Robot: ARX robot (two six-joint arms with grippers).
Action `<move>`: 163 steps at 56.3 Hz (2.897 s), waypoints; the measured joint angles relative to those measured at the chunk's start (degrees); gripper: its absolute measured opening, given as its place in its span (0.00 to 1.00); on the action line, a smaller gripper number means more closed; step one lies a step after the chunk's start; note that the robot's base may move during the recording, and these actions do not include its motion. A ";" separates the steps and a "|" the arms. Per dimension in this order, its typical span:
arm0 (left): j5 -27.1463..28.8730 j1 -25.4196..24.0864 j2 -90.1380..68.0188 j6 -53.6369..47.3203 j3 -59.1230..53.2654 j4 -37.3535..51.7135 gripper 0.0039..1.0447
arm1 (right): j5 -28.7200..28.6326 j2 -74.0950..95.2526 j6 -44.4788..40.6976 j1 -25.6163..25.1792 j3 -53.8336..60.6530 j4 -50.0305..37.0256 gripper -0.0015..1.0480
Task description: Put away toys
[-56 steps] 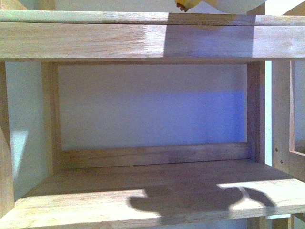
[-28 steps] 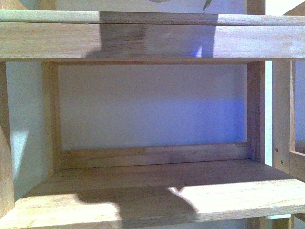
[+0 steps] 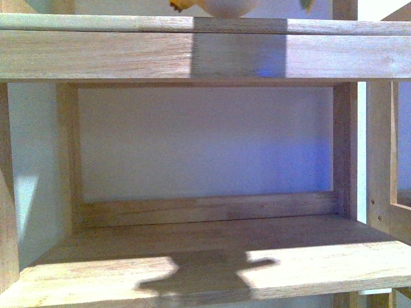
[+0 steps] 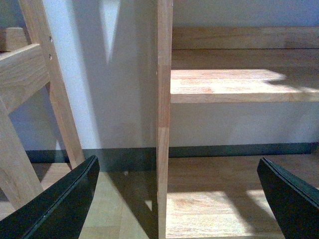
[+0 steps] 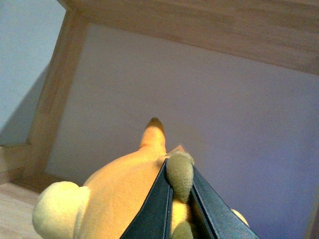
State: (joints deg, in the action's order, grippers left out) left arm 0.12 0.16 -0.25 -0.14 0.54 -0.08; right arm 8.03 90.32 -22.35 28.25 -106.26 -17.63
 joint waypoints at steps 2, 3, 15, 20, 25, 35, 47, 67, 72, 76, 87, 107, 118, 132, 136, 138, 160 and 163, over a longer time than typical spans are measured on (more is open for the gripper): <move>0.00 0.00 0.00 0.00 0.00 0.00 0.94 | -0.48 1.03 0.66 -0.28 -0.79 0.00 0.06; 0.00 0.00 0.00 -0.02 0.00 0.00 0.94 | -0.85 1.73 0.98 -0.48 -1.33 -0.02 0.06; 0.00 0.00 0.00 0.00 0.00 0.00 0.94 | -1.99 8.79 4.37 -2.38 -7.76 0.31 0.06; 0.00 0.00 0.00 -0.02 0.00 0.00 0.94 | -1.92 12.28 5.42 -2.80 -11.47 1.25 0.06; 0.00 0.00 0.00 0.00 0.00 0.00 0.94 | -1.68 15.39 6.21 -2.86 -15.21 2.36 0.06; 0.00 0.00 0.00 0.00 0.00 0.00 0.94 | -1.36 22.23 6.73 -1.75 -24.22 5.16 0.06; 0.00 0.00 0.00 0.00 0.00 0.00 0.94 | -0.26 30.69 7.41 1.01 -37.16 10.12 0.06; 0.00 0.00 0.00 0.00 0.00 0.00 0.94 | 1.62 41.31 9.09 5.14 -55.28 18.27 0.06; 0.00 0.00 0.00 0.00 0.00 0.00 0.94 | 2.54 42.40 9.18 6.49 -57.55 18.51 0.06; 0.00 0.00 0.00 0.00 0.00 0.00 0.94 | 2.75 42.49 9.18 7.41 -58.34 18.49 0.06; 0.00 0.00 0.00 0.00 0.00 0.00 0.94 | 2.75 42.38 9.09 9.79 -59.17 18.23 0.06; 0.00 0.00 0.00 0.00 0.00 0.00 0.94 | 1.38 42.38 9.79 11.63 -59.17 15.98 0.06; 0.00 0.00 0.00 0.00 0.00 0.00 0.94 | 0.85 42.38 11.74 11.63 -59.17 14.88 0.06; 0.00 0.00 0.00 0.00 0.00 0.00 0.94 | 0.70 43.04 12.96 11.61 -59.17 14.23 0.06; 0.00 0.00 0.00 0.00 0.00 0.00 0.94 | 0.94 43.45 13.60 11.52 -59.17 14.23 0.06; 0.00 0.00 0.00 0.00 0.00 0.00 0.94 | 0.96 43.60 13.77 11.47 -59.17 14.23 0.06; 0.00 0.00 0.00 0.00 0.00 0.00 0.94 | 1.05 44.96 16.17 10.27 -59.23 14.03 0.06; 0.00 0.00 0.00 0.00 0.00 0.00 0.94 | 1.20 45.18 16.22 9.70 -59.23 13.77 0.06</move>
State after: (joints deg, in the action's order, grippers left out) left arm 0.12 0.16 -0.25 -0.14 0.54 -0.08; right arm 9.23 135.50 -6.13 37.95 -165.49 -3.86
